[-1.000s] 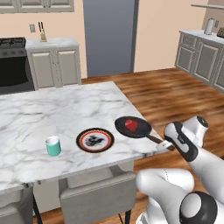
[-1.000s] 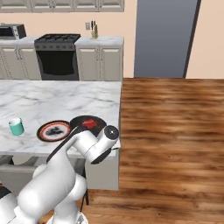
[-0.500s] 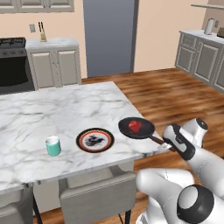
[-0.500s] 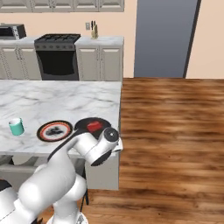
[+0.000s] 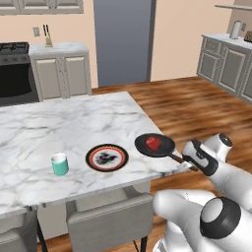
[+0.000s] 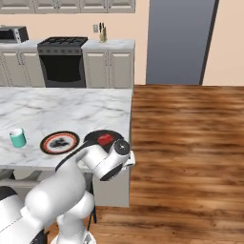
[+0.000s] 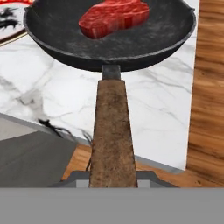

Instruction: Pick up the pan with the steak in it and place it on the dining table. Then place the steak on the plate.

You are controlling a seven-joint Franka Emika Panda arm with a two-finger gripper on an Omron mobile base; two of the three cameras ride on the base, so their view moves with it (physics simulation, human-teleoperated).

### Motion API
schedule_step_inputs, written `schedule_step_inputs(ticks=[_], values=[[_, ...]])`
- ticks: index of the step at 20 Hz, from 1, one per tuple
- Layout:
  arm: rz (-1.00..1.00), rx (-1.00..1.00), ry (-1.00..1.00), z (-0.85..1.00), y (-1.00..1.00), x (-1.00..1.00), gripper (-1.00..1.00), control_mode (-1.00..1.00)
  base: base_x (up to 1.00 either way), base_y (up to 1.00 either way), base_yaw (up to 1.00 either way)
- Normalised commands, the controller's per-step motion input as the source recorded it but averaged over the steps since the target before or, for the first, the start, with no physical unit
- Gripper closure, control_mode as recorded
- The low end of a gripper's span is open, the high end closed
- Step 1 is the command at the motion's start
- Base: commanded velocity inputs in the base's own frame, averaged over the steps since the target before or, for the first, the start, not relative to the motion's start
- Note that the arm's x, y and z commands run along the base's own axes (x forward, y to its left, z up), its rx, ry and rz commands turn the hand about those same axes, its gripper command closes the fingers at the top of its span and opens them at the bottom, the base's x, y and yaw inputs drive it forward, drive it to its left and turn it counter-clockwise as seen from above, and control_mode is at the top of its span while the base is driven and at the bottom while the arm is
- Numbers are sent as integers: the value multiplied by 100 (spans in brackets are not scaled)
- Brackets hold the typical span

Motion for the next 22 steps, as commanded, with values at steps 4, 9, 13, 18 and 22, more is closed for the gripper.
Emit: schedule_step_inputs(ticks=[4, 9, 13, 18, 22], values=[[0, -8, -2, -40, 15, 23, 100, -100, 0, 0, 0], [-4, -10, -4, -45, 18, 38, 100, -100, 0, 0, 0], [-2, -10, -2, -45, 28, 33, 100, -100, 0, 0, 0], [2, -1, 0, -4, 3, -4, 100, -100, 0, 0, 0], [15, 0, 0, 0, 0, -43, 100, -100, 0, 0, 0]])
